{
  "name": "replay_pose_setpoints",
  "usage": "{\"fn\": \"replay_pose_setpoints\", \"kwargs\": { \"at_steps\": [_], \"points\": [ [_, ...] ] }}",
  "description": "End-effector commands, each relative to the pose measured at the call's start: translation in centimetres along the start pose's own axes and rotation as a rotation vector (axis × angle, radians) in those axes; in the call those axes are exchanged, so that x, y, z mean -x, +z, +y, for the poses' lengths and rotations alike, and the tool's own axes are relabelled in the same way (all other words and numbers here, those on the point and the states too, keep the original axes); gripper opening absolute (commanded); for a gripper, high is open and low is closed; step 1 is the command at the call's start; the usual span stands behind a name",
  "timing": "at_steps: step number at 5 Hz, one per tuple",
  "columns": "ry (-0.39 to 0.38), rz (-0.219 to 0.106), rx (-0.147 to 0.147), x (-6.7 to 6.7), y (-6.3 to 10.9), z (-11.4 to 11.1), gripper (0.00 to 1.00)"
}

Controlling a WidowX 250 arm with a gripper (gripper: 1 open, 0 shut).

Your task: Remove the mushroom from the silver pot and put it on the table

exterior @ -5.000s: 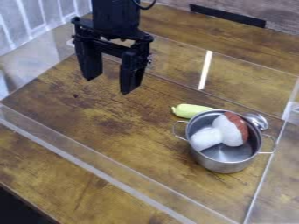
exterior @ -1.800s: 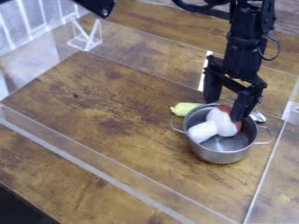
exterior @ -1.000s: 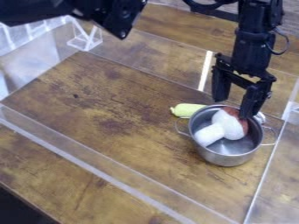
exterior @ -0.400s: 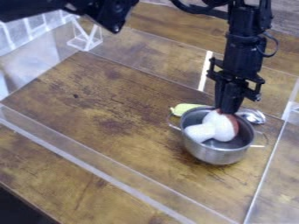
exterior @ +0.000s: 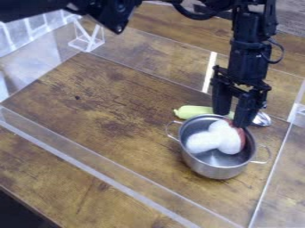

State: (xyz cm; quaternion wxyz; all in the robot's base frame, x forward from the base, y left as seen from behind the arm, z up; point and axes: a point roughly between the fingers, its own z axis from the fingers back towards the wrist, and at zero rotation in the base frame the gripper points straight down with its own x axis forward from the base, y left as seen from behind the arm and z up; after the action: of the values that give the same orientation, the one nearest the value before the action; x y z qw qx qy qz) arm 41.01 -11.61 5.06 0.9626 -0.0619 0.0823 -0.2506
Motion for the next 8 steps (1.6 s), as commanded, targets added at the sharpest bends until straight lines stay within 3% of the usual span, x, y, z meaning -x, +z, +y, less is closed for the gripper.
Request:
{"fn": "replay_pose_setpoints", "kwargs": {
  "at_steps": [1,2,3,5,8],
  "points": [
    [0.009,-0.063,-0.019,-1.2,1.2,-1.4,0.0],
    [-0.026,-0.058,-0.018,-1.5,1.0,-0.3,0.0],
    [-0.055,-0.075,-0.008,-1.7,1.6,1.2,0.0],
    [0.017,-0.109,0.021,0.4,2.8,1.7,0.0],
    [-0.093,-0.097,0.033,0.5,4.0,-1.0,0.0]
  ]
}}
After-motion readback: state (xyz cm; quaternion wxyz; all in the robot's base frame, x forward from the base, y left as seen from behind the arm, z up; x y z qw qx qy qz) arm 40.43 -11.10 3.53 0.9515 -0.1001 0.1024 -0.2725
